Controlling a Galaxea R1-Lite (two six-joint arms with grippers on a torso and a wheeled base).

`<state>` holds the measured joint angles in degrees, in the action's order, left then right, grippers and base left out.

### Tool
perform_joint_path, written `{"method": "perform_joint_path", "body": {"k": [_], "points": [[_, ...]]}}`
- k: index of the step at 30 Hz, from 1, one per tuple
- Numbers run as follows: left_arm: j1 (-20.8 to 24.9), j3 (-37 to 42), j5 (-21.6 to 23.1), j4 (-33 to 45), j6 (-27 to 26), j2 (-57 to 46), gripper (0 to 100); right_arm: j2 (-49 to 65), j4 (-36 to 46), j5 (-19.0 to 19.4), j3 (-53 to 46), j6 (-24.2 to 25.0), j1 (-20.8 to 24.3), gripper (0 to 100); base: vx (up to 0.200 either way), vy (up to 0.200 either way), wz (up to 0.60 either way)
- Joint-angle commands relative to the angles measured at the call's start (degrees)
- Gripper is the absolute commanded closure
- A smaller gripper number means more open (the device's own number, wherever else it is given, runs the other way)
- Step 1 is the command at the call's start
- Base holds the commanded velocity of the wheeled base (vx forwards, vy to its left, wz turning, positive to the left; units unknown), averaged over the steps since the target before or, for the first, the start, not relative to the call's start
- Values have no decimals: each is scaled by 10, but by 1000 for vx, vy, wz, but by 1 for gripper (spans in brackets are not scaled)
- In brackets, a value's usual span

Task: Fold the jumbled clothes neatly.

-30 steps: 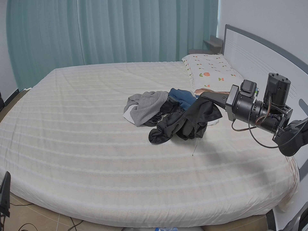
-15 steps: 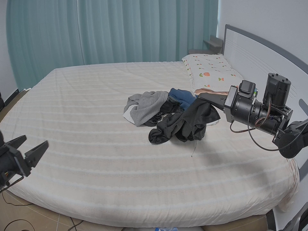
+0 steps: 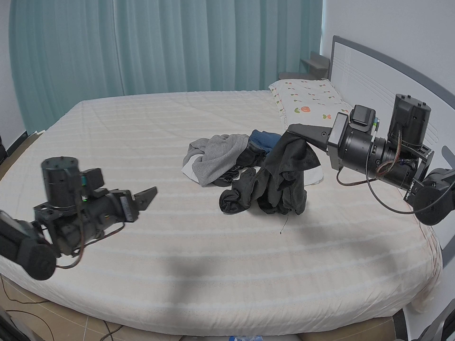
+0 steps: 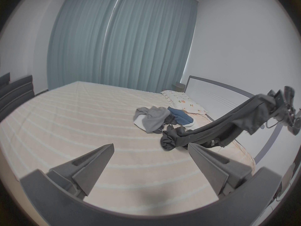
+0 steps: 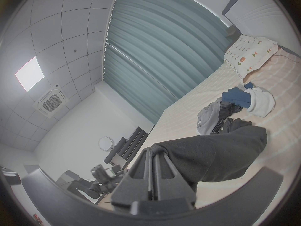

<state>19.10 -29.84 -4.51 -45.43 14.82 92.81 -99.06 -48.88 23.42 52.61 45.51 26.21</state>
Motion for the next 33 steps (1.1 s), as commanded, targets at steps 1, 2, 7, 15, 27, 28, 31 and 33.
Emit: {"method": "perform_joint_path", "body": {"k": [1,2,7,15,27,28,31,33], "points": [[126,-150,-58,-90,71,271,0,33,84,-27,88,-2,18,100,0,0,0],[136,-169,-59,-91,71,286,0,41,91,-27,92,-3,24,100,0,0,0],[174,-222,-58,-87,110,324,0,60,107,-27,107,-2,29,100,0,0,0],[173,-307,-63,-91,115,414,0,82,108,-31,101,-2,46,100,0,0,0],[146,-396,-102,-90,114,502,0,83,104,-32,107,-3,40,100,0,0,0],[146,-396,-102,-90,114,502,0,83,104,-32,107,-3,40,100,0,0,0],[144,-399,-110,-91,114,523,0,83,102,-32,114,-2,32,100,0,0,0],[144,-399,-110,-91,114,524,0,83,102,-32,114,-2,32,100,0,0,0]]}}
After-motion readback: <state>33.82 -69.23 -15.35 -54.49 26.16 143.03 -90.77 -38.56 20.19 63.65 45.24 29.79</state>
